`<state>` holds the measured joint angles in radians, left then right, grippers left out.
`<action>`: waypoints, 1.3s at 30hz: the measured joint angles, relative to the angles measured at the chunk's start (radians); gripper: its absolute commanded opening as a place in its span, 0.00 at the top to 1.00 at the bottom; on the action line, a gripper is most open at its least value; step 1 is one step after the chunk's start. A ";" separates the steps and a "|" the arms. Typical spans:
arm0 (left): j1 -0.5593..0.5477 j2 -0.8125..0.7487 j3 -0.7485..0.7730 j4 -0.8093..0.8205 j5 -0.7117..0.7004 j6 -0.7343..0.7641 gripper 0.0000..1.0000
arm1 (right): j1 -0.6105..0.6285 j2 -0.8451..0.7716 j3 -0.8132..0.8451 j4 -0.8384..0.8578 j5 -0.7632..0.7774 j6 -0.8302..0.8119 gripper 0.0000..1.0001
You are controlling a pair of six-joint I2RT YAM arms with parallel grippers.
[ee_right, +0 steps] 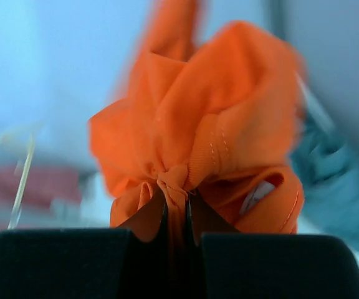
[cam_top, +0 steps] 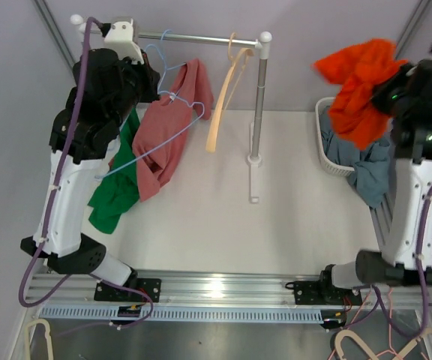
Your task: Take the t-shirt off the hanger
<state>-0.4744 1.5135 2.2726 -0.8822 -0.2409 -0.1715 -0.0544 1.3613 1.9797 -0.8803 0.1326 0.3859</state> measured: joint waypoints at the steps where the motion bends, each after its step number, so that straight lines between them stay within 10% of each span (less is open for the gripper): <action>1: 0.000 0.006 -0.016 0.013 0.000 0.006 0.99 | -0.071 0.069 0.103 -0.011 -0.043 -0.008 1.00; 6: 0.000 0.070 -0.041 0.083 0.004 0.017 0.99 | -0.313 0.349 0.403 -0.029 -0.173 -0.007 1.00; 10: 0.000 0.156 -0.019 0.160 -0.005 0.027 0.99 | -0.376 0.418 0.248 -0.019 -0.257 0.050 0.01; 20: -0.013 0.247 0.003 0.326 -0.080 0.106 0.99 | -0.349 0.456 -0.202 0.034 -0.293 0.058 0.01; 28: -0.042 0.169 -0.102 0.468 -0.066 0.125 0.99 | -0.349 0.263 -0.265 0.123 -0.315 0.035 0.01; 39: -0.047 0.393 0.196 0.494 -0.008 0.139 0.99 | -0.316 0.205 -0.368 0.181 -0.361 0.021 0.00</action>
<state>-0.5217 1.9060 2.4687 -0.3882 -0.2489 -0.0326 -0.3706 1.5665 1.6115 -0.6994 -0.2283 0.4065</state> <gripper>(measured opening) 0.025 0.993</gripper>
